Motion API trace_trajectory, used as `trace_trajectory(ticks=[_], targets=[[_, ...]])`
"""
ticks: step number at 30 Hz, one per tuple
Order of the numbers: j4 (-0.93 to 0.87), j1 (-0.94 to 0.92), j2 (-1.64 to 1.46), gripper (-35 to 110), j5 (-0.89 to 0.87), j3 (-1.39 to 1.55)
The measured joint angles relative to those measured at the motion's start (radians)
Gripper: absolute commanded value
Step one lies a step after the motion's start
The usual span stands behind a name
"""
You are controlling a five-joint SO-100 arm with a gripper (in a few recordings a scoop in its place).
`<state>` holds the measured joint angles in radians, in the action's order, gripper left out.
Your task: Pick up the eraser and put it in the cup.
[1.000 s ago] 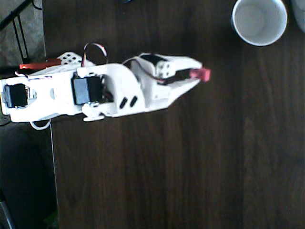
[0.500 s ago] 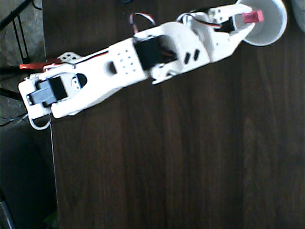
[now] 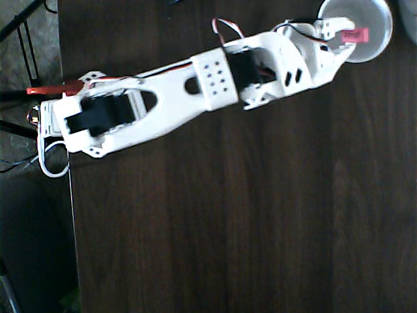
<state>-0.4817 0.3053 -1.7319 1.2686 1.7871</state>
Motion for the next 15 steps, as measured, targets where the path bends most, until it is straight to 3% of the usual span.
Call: trace_trajectory(ticks=[3,5,10,12,15], targets=[[0.025,0.003,0.026,2,-0.008,-0.026],[0.038,0.003,0.026,14,-0.009,-0.041],[0.055,0.003,0.028,22,-0.043,-0.044],[0.055,0.003,0.028,22,-0.043,-0.044],[0.055,0.003,0.028,6,-0.037,-0.044]])
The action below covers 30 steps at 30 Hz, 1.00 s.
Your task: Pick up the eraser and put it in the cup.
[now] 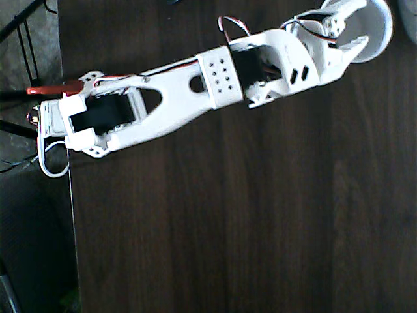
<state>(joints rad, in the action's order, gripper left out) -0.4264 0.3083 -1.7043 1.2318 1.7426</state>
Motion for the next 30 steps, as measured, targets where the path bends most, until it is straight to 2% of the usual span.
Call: trace_trajectory(ticks=[1,5,8,14,22,27,30], targets=[[0.000,0.000,-0.006,0,0.002,0.000],[-0.035,0.029,-0.183,0,-0.025,-0.002],[-0.175,0.043,-0.440,0,-0.081,0.040],[-0.336,-0.034,-1.193,0,-0.057,0.535],[-0.592,-0.236,-1.497,0,0.008,0.773],[-0.755,-0.318,-1.563,0,0.044,0.957],[-0.787,-0.399,-1.571,0,0.104,1.111]])
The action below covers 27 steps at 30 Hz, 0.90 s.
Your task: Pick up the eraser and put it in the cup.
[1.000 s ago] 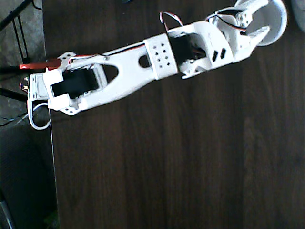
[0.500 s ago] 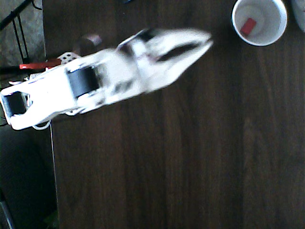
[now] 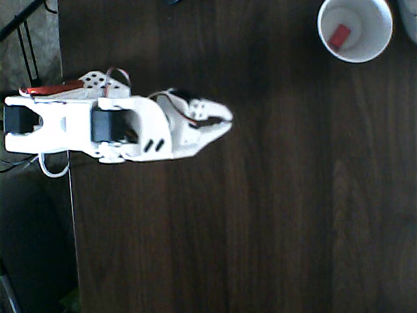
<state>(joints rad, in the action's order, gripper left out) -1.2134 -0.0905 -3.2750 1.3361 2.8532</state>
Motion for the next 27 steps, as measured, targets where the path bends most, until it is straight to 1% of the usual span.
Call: trace_trajectory(ticks=[4,5,8,11,16,27], targets=[[0.009,-0.094,-0.002,0,0.087,0.172],[0.009,-0.104,-0.002,0,0.083,0.183],[0.011,-0.069,-0.002,0,0.055,0.195],[0.006,-0.035,-0.002,0,0.138,0.195],[-0.023,-0.005,-0.002,3,0.083,0.195],[-0.025,0.015,-0.002,3,0.091,0.195]])
